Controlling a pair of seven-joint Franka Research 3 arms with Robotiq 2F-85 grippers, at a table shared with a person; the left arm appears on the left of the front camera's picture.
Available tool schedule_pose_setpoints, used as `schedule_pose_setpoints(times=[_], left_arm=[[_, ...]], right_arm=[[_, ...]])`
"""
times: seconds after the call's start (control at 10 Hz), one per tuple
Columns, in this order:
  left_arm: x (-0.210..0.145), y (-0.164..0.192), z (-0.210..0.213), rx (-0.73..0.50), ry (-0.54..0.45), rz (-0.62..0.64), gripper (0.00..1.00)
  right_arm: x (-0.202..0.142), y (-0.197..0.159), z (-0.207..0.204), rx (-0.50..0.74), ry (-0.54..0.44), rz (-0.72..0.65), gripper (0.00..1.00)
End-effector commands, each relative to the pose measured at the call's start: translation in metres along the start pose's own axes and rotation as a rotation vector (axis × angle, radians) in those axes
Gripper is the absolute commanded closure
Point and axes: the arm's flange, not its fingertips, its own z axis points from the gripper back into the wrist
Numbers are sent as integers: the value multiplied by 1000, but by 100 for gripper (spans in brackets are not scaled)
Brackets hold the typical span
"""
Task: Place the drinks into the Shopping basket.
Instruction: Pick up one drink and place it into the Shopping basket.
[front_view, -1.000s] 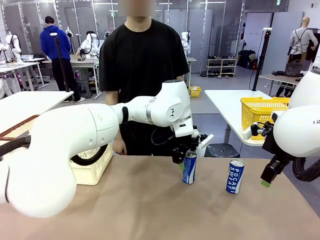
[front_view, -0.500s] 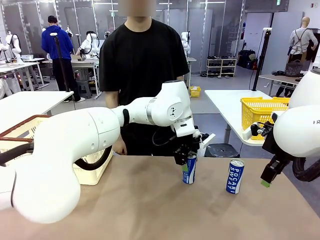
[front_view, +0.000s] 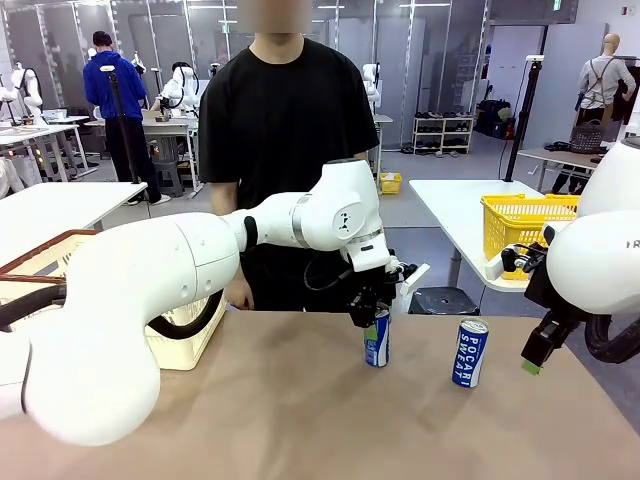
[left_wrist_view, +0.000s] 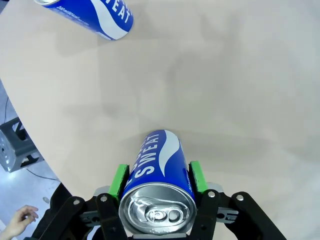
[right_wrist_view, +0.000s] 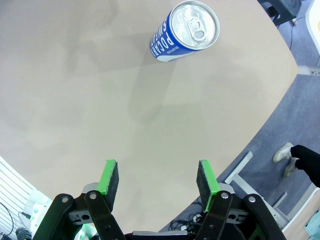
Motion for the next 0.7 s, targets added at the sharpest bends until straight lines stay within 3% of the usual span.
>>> schedule_pose_setpoints(times=[0.0, 0.3, 0.6], left_arm=[[0, 50, 7, -10, 30, 45, 72], [8, 44, 15, -51, 38, 31, 99], [24, 18, 72, -96, 99, -10, 99]], right_arm=[[-2, -1, 0, 3, -2, -4, 21], [-2, -1, 0, 3, -2, -4, 21], [-2, -1, 0, 3, -2, -4, 21]])
